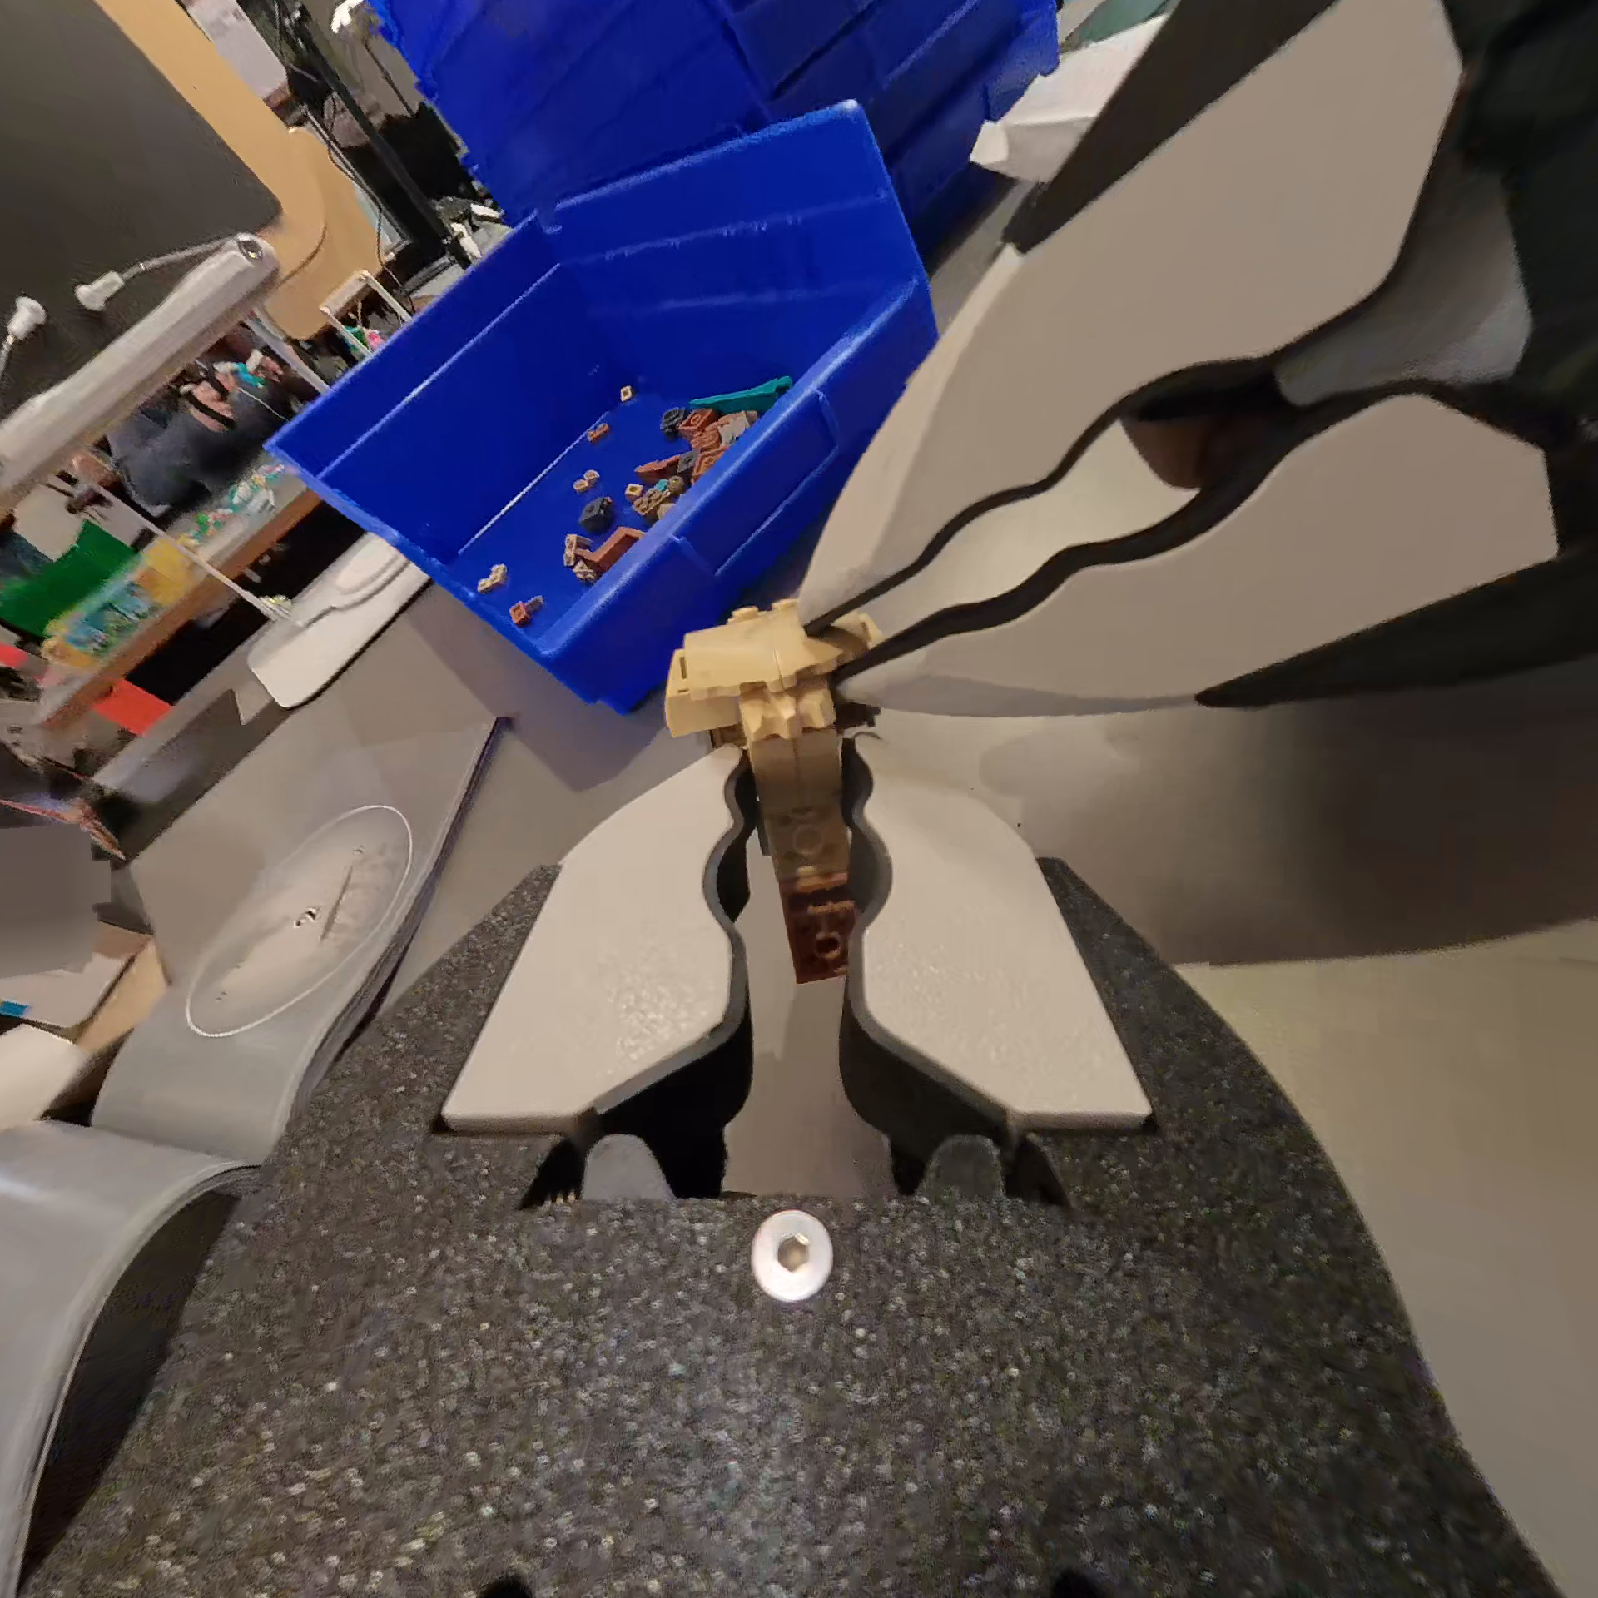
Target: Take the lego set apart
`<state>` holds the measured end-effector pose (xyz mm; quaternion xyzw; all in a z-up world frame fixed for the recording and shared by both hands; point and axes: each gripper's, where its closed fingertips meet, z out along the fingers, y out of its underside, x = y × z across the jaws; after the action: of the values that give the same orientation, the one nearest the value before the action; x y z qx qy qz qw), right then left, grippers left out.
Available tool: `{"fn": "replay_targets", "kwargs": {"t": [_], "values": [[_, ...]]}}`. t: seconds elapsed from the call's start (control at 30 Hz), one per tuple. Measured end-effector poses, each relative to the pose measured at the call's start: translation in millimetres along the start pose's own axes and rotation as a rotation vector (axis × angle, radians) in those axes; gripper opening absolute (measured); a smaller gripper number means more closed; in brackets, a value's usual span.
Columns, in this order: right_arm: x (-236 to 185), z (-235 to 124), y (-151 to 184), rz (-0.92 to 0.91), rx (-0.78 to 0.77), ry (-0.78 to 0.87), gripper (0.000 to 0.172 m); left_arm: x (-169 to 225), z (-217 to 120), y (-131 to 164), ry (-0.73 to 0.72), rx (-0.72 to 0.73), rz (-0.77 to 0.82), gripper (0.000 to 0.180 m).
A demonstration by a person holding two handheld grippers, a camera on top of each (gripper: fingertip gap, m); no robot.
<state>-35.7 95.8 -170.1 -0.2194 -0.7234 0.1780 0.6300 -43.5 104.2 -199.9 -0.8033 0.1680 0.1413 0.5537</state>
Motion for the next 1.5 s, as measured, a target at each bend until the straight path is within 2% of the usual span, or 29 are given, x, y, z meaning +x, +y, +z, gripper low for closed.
{"fn": "replay_targets", "kwargs": {"t": [0.27,0.47,0.6,0.7,0.77,0.87,0.97,1.03,1.13,1.33,1.5], "values": [[-1,9,8,0.232,-0.054,0.01,0.007,-5,3,8,-0.019,-0.049,-0.054,0.018],[-5,14,17,0.259,-0.12,0.022,0.006,-7,7,16,-0.054,-0.108,-0.035,0.018],[-8,16,21,0.359,-0.142,-0.015,0.006,-6,8,20,-0.044,-0.13,-0.047,0.018],[9,12,33,0.452,-0.158,0.041,0.004,-11,9,31,-0.057,-0.191,-0.048,0.017],[15,8,39,0.574,-0.123,0.005,0.003,-10,8,30,-0.043,-0.18,-0.062,0.017],[18,4,37,0.637,-0.044,-0.047,0.003,-8,9,29,-0.025,-0.175,-0.061,0.017],[19,-5,8,0.861,0.187,-0.238,0.003,-8,8,29,-0.02,-0.166,-0.07,0.017],[31,-16,-5,0.974,0.335,-0.293,0.003,-7,9,29,-0.018,-0.167,-0.061,0.017],[45,-26,-9,1.109,0.455,-0.331,0.004,-6,8,28,-0.018,-0.164,-0.054,0.017],[59,-37,-12,1.259,0.602,-0.39,0.004,-6,8,27,-0.018,-0.155,-0.053,0.017],[65,-42,-13,1.272,0.648,-0.388,0.004,-5,8,27,-0.018,-0.156,-0.044,0.017]]}}
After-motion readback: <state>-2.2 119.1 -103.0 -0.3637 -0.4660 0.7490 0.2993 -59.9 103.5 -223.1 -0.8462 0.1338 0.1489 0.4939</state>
